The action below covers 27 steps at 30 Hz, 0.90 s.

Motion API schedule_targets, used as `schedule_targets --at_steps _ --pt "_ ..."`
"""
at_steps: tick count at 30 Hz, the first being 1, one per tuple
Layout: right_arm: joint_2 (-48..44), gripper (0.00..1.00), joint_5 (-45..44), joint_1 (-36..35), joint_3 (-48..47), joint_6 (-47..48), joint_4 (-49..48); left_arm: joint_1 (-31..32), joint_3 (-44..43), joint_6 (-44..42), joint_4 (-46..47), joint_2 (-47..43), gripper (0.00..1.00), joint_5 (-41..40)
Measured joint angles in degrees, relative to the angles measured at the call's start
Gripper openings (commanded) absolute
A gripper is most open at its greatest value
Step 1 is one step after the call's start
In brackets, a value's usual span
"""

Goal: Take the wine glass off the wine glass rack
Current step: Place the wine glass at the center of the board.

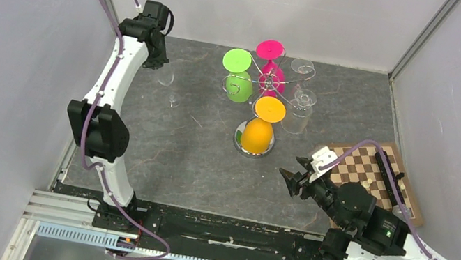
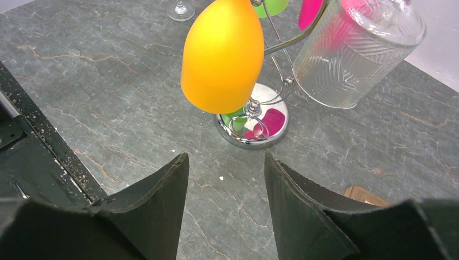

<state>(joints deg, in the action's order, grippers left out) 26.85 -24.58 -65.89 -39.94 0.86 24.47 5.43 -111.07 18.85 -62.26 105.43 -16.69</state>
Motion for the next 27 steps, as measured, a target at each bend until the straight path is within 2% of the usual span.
schedule_targets --at_steps 8,14,20,27 --pt "-0.7 0.58 -1.1 0.0 0.3 -1.7 0.3 0.0 -0.3 -1.0 0.3 0.7 0.05 0.0" --pt "-1.5 0.59 -1.6 0.0 0.4 -2.8 0.9 0.0 -0.3 -1.3 0.3 0.9 0.17 -0.1" --pt "-1.8 0.62 -2.4 0.0 0.4 -3.6 0.9 0.0 -0.7 -1.4 1.3 0.9 0.33 -0.3" --pt "-2.3 0.66 -2.8 0.0 0.4 -4.3 0.9 0.0 -0.8 -1.4 1.6 0.8 0.45 -0.2"
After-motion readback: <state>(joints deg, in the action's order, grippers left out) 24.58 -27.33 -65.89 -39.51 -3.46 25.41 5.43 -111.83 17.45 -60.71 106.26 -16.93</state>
